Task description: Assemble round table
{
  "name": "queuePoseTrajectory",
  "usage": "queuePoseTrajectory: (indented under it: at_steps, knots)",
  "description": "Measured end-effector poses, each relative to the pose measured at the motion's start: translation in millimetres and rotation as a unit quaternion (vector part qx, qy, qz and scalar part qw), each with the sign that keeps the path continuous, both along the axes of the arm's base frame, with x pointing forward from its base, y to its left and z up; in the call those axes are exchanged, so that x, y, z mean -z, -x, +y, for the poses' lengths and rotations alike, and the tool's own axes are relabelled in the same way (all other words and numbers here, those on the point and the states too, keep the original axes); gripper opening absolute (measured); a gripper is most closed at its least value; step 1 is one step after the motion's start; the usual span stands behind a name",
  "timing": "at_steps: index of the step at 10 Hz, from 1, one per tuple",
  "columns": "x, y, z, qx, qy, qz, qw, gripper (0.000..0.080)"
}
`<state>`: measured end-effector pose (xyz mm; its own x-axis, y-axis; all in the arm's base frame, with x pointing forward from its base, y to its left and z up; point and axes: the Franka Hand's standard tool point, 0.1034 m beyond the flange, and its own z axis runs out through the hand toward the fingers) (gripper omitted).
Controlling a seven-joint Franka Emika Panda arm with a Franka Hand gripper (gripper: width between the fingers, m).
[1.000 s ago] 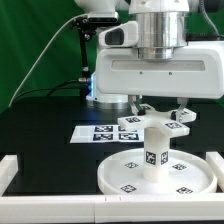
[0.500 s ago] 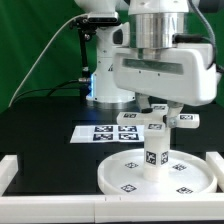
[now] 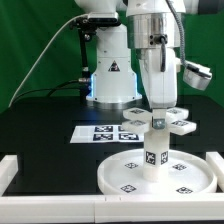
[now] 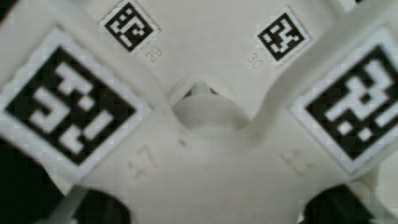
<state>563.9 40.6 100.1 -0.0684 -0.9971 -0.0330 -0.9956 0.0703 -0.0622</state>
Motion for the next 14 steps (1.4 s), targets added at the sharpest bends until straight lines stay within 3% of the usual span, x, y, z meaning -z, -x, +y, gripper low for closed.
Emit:
queuePoseTrajectory:
  at_steps: [1, 2, 6, 8, 9, 10, 12, 13, 14]
  knots:
    - [0.1, 0.0, 0.0, -0.004, 0.000, 0.000, 1.000, 0.0585]
    - [-1.1, 0.4, 0.1, -0.022, 0.000, 0.002, 1.000, 0.0637]
    - [-27.3, 0.4, 3.6, -0.213, -0.009, 0.003, 0.977, 0.0649]
    - [-24.5, 1.3, 0.9, -0.410, -0.001, -0.004, 0.912, 0.0649]
    - [-24.7, 3.3, 7.9, -0.473, -0.007, 0.002, 0.881, 0.0649]
    - [-27.0, 1.7, 10.7, -0.484, -0.008, -0.001, 0.875, 0.0649]
    - [-26.1, 2.0, 8.2, -0.556, -0.003, -0.005, 0.831, 0.0649]
    - [-24.5, 1.6, 5.1, -0.621, 0.007, -0.008, 0.784, 0.0649]
    - [-21.4, 1.0, 1.2, -0.697, 0.021, -0.009, 0.716, 0.0649]
